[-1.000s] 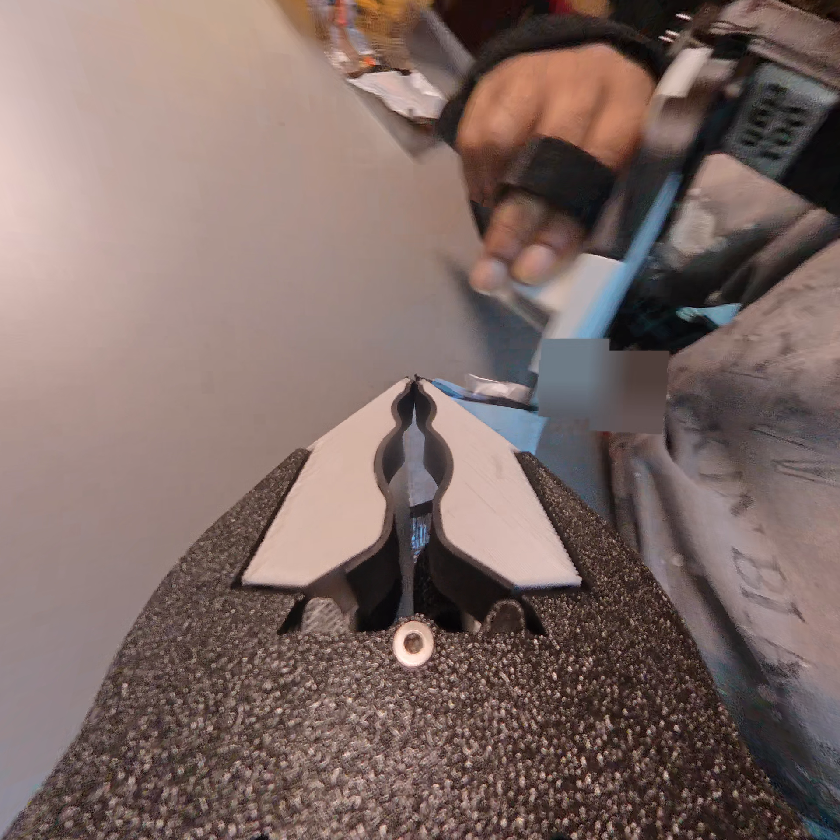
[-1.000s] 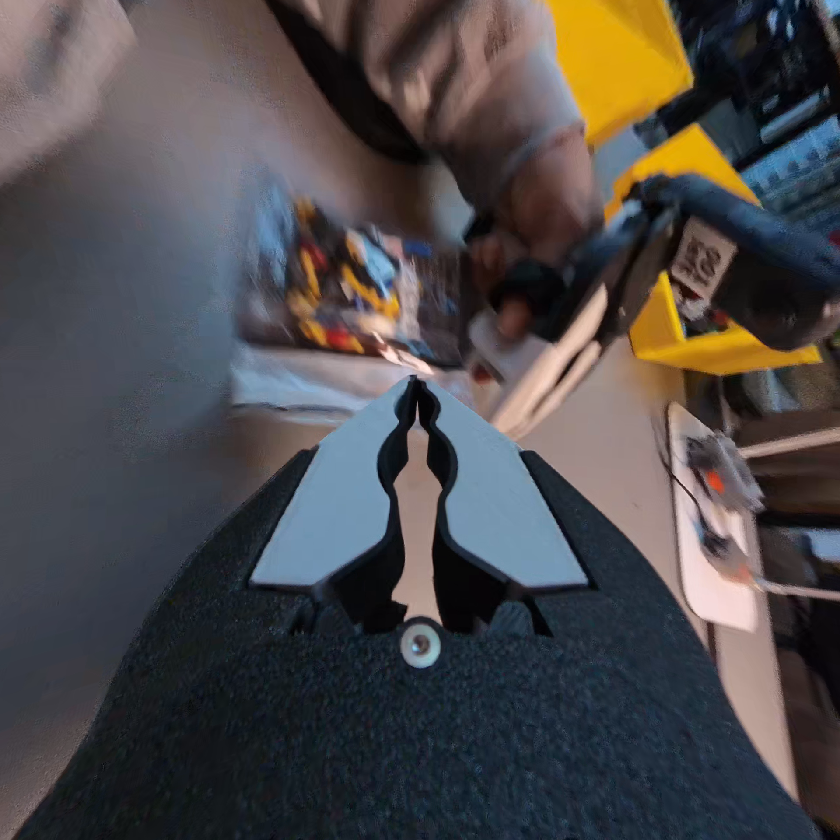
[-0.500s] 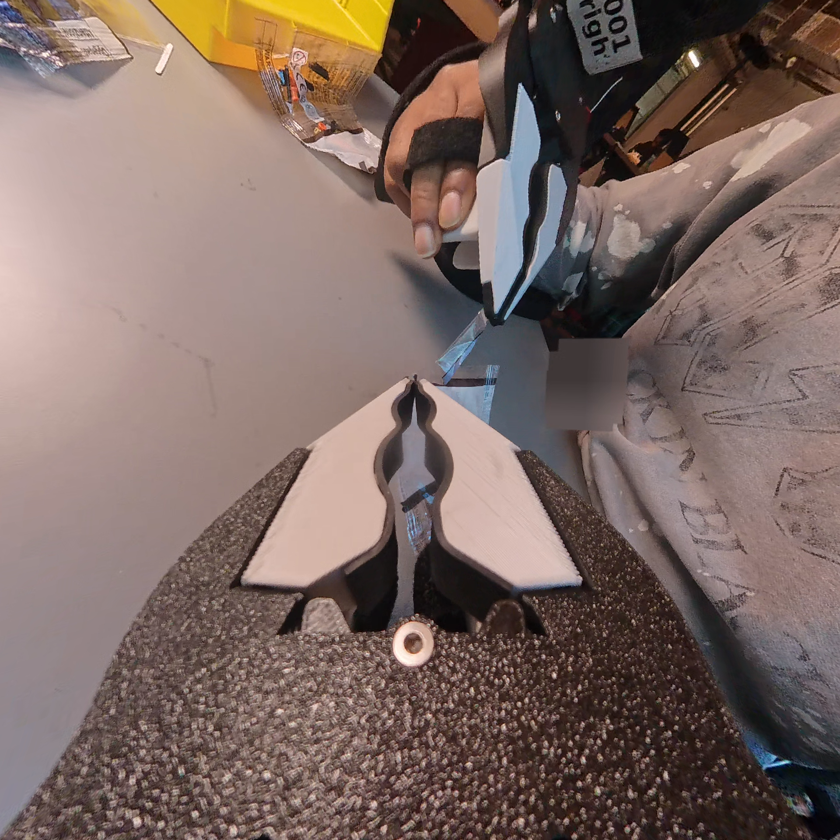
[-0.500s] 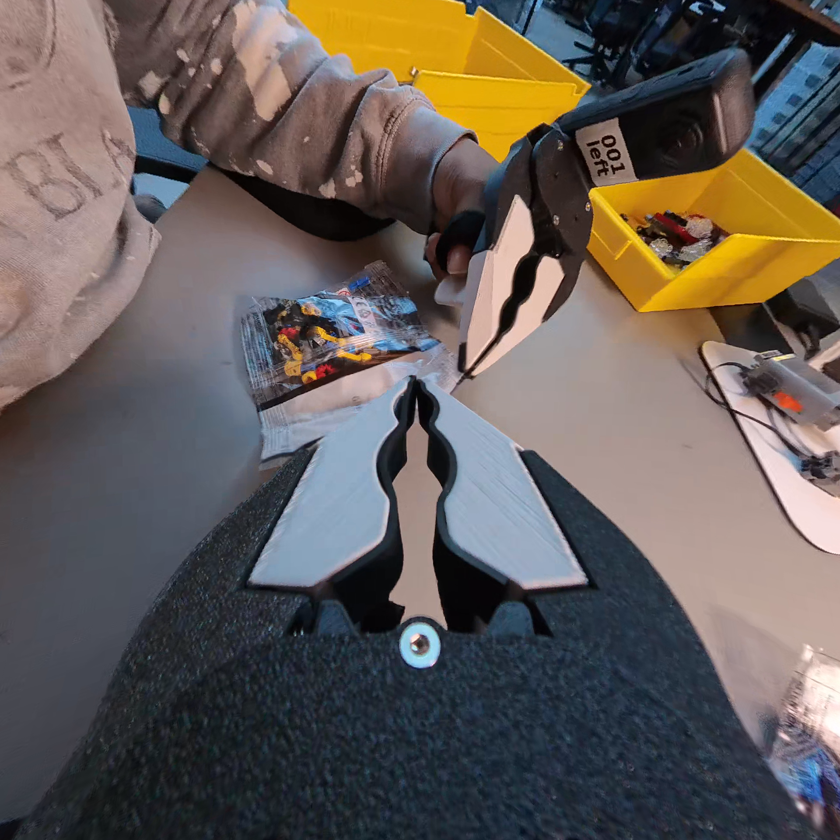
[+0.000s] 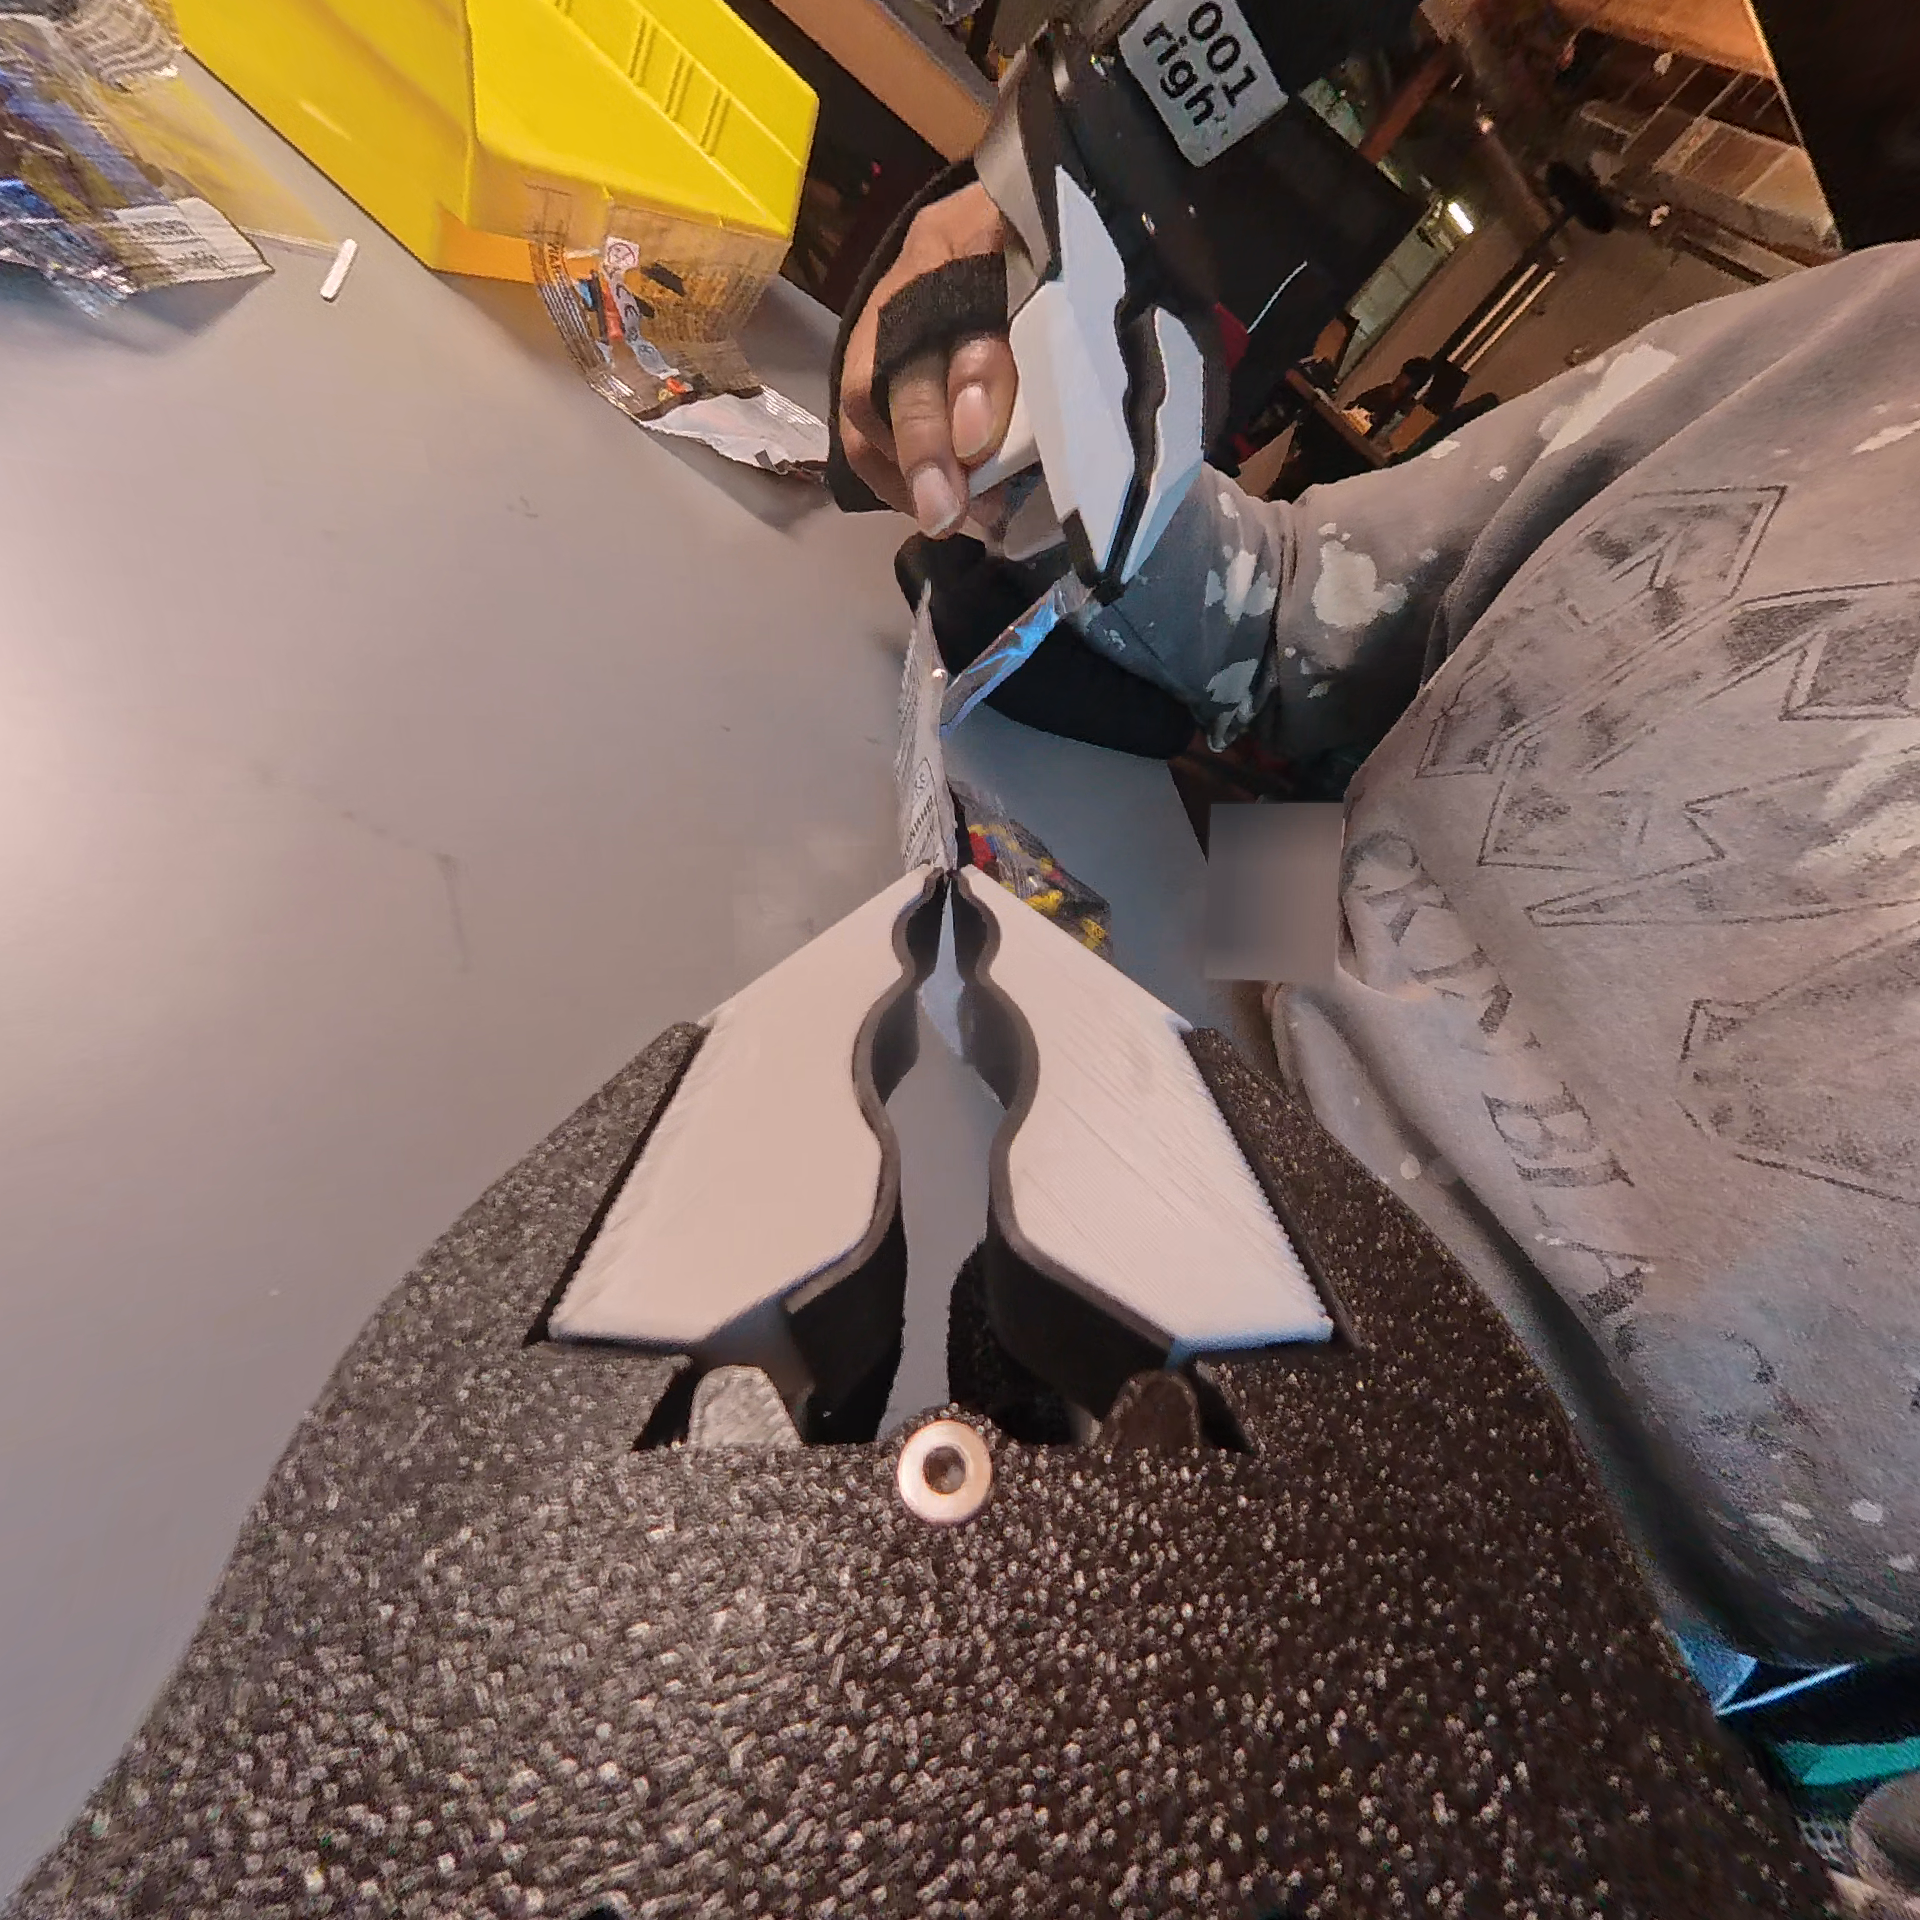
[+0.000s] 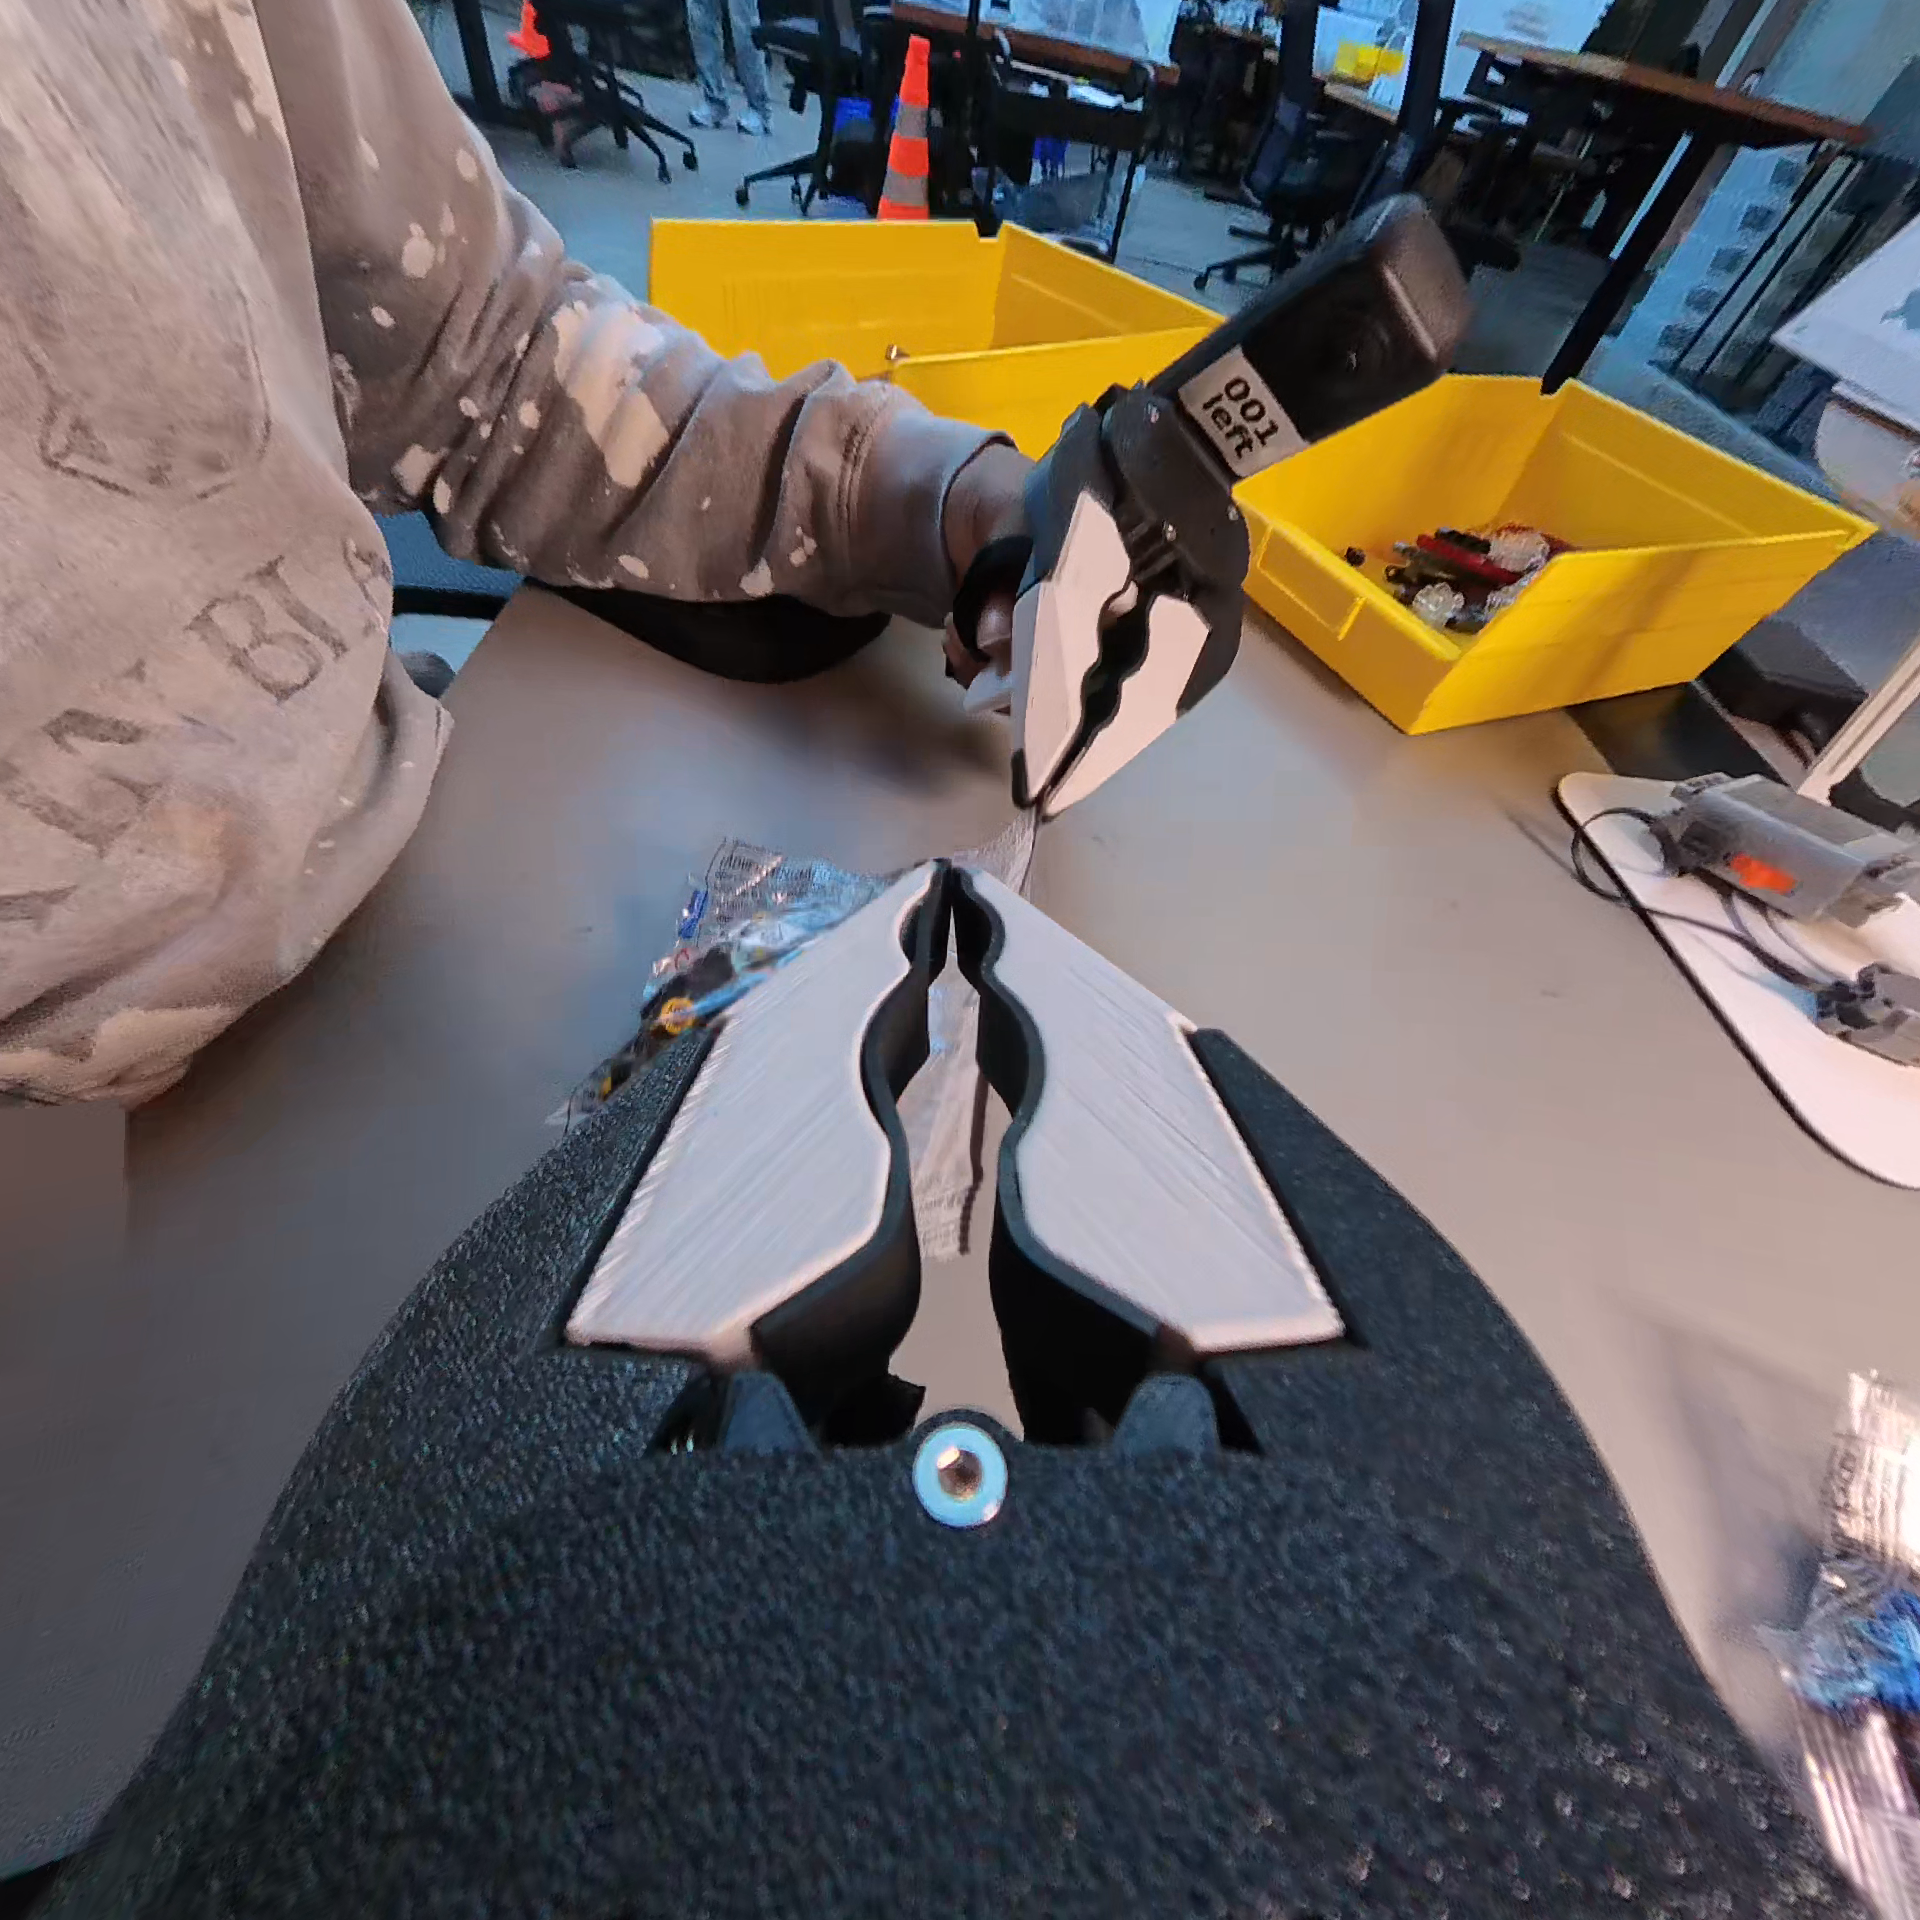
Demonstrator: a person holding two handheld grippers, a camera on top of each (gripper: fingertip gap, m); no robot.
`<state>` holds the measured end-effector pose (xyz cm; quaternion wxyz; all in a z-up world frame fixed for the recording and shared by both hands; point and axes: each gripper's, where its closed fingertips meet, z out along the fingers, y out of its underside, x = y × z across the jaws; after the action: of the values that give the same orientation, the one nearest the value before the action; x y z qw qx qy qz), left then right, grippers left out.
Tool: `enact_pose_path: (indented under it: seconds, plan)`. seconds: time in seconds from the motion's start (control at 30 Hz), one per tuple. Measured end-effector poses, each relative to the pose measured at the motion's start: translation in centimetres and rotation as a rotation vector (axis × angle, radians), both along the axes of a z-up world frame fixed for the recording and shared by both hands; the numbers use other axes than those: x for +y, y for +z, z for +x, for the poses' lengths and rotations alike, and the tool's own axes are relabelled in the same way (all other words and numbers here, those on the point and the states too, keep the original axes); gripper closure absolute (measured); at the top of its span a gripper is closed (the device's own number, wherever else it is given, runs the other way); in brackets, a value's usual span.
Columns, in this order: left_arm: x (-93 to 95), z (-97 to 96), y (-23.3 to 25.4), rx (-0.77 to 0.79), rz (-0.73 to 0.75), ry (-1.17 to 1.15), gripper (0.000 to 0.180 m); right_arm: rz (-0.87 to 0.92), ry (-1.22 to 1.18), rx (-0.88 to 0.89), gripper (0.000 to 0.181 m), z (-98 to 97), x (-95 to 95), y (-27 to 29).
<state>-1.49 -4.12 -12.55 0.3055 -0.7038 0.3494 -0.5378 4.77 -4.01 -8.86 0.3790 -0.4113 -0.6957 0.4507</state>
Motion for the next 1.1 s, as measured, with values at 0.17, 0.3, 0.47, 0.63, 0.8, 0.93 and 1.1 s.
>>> enact_pose_path:
  seconds: [0.17,0.3,0.47,0.63,0.8,0.93,1.1]
  plan:
    - [-0.3,1.7,0.7,0.002,0.080,-0.005,0.159,0.035,0.021,0.004,0.181,-0.9,-0.2,2.2]
    - [0.6,3.7,2.4,-0.049,0.200,0.085,0.128,0.066,0.043,-0.003,0.181,-1.5,-0.5,3.3]
    - [0.4,5.8,2.8,-0.076,0.291,0.045,0.110,0.061,0.097,0.035,0.181,-2.0,-1.5,5.2]
    - [-0.6,6.8,2.8,-0.092,0.299,-0.048,0.150,0.073,0.113,0.057,0.181,-2.5,-2.0,6.5]
    - [-1.1,6.2,3.9,-0.136,0.312,-0.031,0.180,0.053,0.070,0.085,0.181,-2.1,-1.0,7.5]
    - [-1.1,4.7,5.2,-0.170,0.306,0.004,0.180,0.008,0.014,0.091,0.181,-0.7,0.7,7.2]
    - [-1.0,3.5,5.7,-0.128,0.337,0.023,0.180,-0.104,-0.006,0.106,0.181,1.9,1.3,6.2]
